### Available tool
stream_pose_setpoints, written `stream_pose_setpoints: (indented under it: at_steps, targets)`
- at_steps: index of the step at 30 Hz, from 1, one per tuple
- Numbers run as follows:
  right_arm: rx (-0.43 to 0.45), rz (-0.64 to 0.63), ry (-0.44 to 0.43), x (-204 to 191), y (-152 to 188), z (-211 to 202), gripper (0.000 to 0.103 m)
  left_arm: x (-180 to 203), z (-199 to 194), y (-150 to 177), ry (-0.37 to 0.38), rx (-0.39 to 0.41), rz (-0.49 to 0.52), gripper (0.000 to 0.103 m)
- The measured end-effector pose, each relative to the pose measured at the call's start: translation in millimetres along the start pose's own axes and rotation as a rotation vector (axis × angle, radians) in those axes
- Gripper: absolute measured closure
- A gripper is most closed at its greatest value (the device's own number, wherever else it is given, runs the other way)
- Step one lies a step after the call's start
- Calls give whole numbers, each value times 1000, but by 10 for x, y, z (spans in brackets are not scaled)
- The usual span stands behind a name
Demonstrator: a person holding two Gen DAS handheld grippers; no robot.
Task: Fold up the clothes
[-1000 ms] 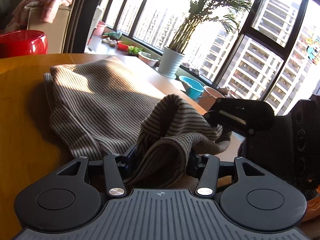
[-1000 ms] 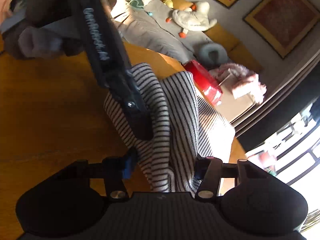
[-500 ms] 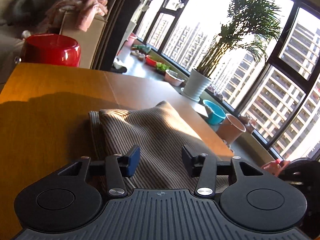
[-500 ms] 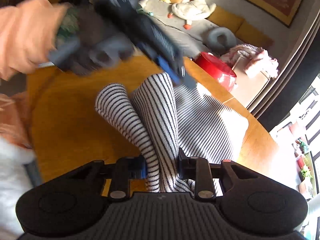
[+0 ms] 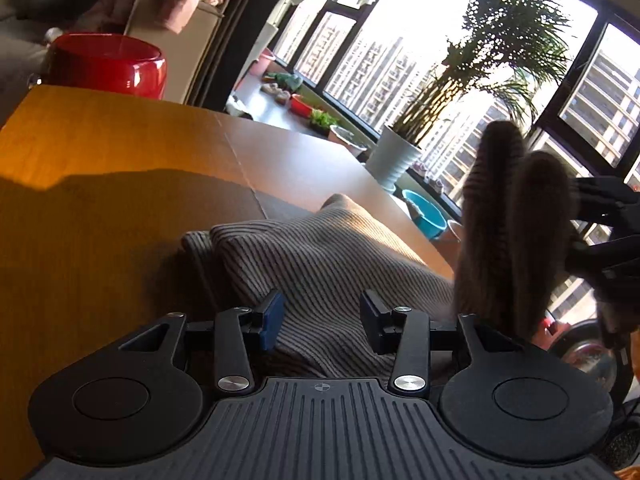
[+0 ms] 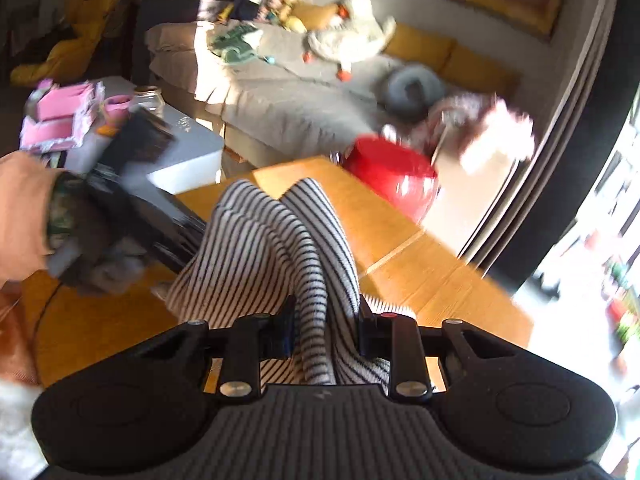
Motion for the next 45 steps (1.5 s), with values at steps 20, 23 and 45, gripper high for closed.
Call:
stream_pose_setpoints:
  at_steps: [20,23,45]
  targets:
    - [209,84,-85,339,-31,558,81,258,-482,-82,73,68,110,19]
    - [261,-17,-186,177,-252,485,82,352,-318,-11,115,41,141,10]
    - [275,616,-134,637,983,608,42,-171,-118,-62,26,48,-54,38]
Point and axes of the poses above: each gripper's, at about its wrist camera, not at the fingertips, and z roughly the way its jaws point, x to its right, y to its underside, the point moved 3 cm from there along z, roughly the way its jaws point, and after that the axes turned 7 degrees about -z, right-handed, at the moved point
